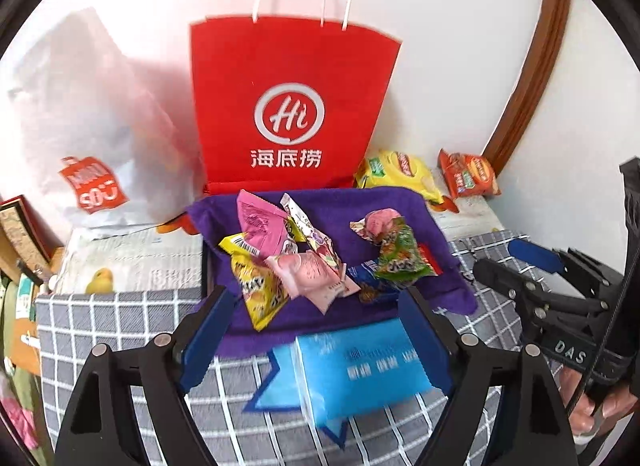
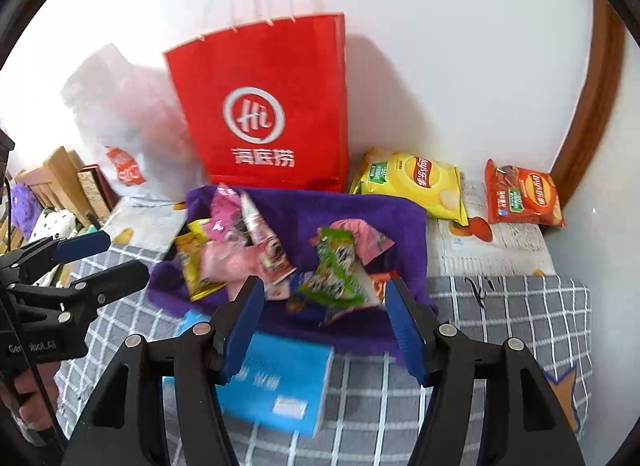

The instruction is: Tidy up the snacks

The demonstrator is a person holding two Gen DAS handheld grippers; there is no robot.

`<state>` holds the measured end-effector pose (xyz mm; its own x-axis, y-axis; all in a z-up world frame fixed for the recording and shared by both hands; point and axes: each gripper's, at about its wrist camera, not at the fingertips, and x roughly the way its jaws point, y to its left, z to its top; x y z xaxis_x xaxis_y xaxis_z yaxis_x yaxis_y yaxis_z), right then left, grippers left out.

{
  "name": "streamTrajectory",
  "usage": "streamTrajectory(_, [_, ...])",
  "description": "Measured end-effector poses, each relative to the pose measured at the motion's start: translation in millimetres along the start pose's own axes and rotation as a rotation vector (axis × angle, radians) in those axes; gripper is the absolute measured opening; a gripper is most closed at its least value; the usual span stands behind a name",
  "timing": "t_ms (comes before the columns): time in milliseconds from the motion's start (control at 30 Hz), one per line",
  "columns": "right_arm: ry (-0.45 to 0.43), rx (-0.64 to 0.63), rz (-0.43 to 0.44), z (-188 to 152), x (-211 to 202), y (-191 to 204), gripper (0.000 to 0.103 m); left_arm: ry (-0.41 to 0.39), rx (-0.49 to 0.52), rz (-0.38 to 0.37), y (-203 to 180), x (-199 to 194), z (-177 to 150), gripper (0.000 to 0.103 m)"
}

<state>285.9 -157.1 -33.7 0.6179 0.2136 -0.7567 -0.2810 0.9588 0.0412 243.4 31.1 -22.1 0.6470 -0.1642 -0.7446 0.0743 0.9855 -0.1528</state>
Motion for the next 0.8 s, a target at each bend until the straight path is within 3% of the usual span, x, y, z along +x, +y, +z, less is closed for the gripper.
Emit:
streamTrajectory(200, [-0.041,0.010,-0.011,-34.9,-55.7,14.2,0.063,-0.070,0.018,0.033,-10.7,-50.0,-30.7,0.087])
streamTrajectory(333, [-0.064,0.033,-0.038,-57.9,-83.2,19.8,0.083,-0.099,0.026,0.046,-17.2,-73.0,-50.3,0.087])
streamTrajectory(500, [-0.087,0.034,-0.092,-84.8,-111.2,28.2,0.085,-0.128,0.038,0.068,-22.3,-98.5,-72.2,0.087])
streamTrajectory(633, [-0.103,0.065,-0.101,-99.0,-125.0,26.6,0.093,-0.142,0.027,0.059,-23.8,-113.4,-82.3,0.087])
streamTrajectory(800, [-0.116,0.090,-0.103,-110.0,-135.0,24.9,0.093,-0.162,0.046,0.088,-29.4,-126.7,-92.8,0.088])
